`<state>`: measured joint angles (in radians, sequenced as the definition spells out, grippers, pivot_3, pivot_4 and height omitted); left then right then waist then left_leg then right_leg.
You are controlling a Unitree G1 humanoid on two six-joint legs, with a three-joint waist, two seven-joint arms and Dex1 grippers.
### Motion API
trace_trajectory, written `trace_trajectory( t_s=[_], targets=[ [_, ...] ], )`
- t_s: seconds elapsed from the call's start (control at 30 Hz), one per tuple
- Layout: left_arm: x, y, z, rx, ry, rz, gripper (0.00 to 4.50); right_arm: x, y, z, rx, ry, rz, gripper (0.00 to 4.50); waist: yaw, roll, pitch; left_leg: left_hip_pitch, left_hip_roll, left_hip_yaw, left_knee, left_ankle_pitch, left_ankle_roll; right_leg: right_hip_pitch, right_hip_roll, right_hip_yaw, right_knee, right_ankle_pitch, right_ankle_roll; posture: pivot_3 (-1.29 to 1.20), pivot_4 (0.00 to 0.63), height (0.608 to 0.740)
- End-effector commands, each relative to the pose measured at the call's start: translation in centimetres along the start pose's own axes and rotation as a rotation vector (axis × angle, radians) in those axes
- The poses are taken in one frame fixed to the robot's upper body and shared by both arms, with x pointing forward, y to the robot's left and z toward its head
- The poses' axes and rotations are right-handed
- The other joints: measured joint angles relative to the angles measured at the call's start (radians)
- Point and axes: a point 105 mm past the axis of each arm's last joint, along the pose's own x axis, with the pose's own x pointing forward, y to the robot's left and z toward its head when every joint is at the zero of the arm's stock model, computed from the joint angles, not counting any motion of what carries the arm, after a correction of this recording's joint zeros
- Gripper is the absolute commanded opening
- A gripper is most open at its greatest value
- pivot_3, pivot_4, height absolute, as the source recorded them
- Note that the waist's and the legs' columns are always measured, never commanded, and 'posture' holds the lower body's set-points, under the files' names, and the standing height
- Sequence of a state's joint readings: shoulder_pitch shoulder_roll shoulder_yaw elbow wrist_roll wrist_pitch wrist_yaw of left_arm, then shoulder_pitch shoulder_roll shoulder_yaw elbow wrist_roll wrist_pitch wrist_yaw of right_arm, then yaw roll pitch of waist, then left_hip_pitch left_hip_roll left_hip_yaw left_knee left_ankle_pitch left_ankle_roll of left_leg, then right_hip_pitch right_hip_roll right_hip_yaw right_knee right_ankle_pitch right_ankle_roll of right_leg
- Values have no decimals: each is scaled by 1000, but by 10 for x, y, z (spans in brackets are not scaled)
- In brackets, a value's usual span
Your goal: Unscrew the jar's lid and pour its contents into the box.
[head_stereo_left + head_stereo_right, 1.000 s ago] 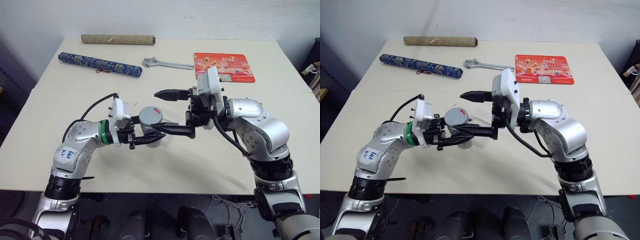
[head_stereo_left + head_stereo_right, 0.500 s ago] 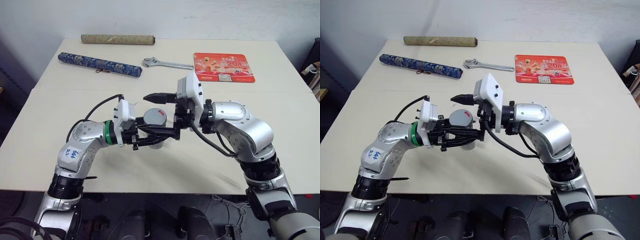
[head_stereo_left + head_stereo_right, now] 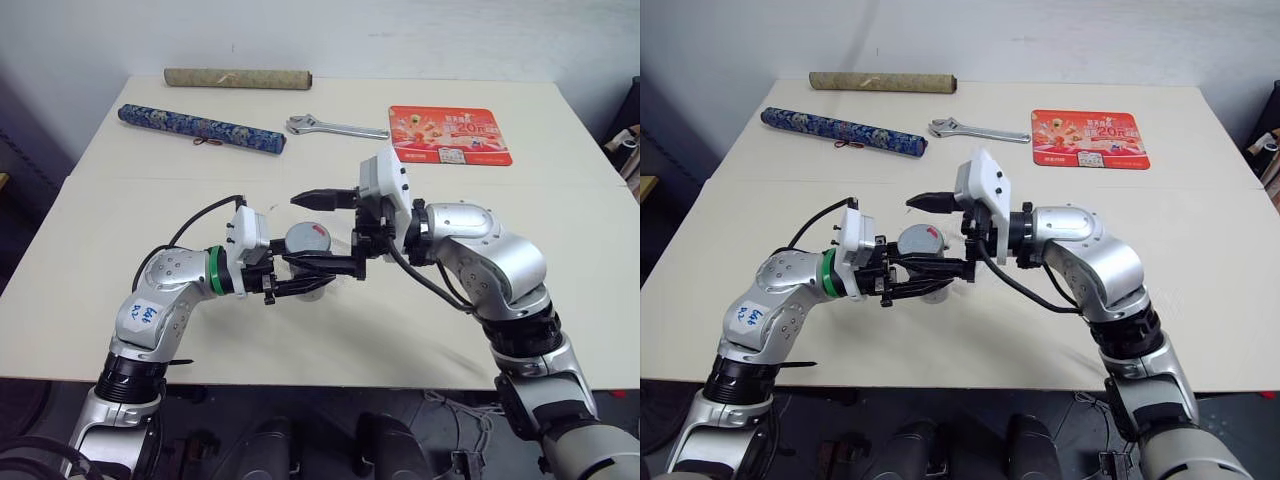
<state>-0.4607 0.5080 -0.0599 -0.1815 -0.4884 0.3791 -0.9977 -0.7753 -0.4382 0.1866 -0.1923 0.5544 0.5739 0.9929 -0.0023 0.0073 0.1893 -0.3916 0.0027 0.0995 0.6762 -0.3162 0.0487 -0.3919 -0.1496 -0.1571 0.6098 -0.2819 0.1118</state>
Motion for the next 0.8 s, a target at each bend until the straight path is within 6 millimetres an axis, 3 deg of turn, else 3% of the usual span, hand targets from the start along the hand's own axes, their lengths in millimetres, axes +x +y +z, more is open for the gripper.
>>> trace_trajectory(
  t_s=[0.03,0.5,0.67,0.8],
  targets=[
    [-2,-5,12,63,-37,-34,2344,-26,-19,6,-18,-14,-109,4476,0,0,0,0,0,0,0,0,0,0,0,0,0,0,0,0,150,740],
    [-6,-4,10,64,-34,-10,2344,-55,-6,2,53,-55,-69,4476,0,0,0,0,1,0,0,0,0,0,0,0,0,0,0,0,150,740],
    [-6,-2,10,58,-34,-2,2344,-37,9,23,51,-115,28,4476,0,0,0,0,1,0,0,0,0,0,0,0,0,0,0,0,150,740],
    [-4,-3,10,54,-38,-6,2344,-16,14,24,27,-85,40,4476,0,0,0,0,1,0,0,0,0,0,0,0,0,0,0,0,150,740]
  ],
)
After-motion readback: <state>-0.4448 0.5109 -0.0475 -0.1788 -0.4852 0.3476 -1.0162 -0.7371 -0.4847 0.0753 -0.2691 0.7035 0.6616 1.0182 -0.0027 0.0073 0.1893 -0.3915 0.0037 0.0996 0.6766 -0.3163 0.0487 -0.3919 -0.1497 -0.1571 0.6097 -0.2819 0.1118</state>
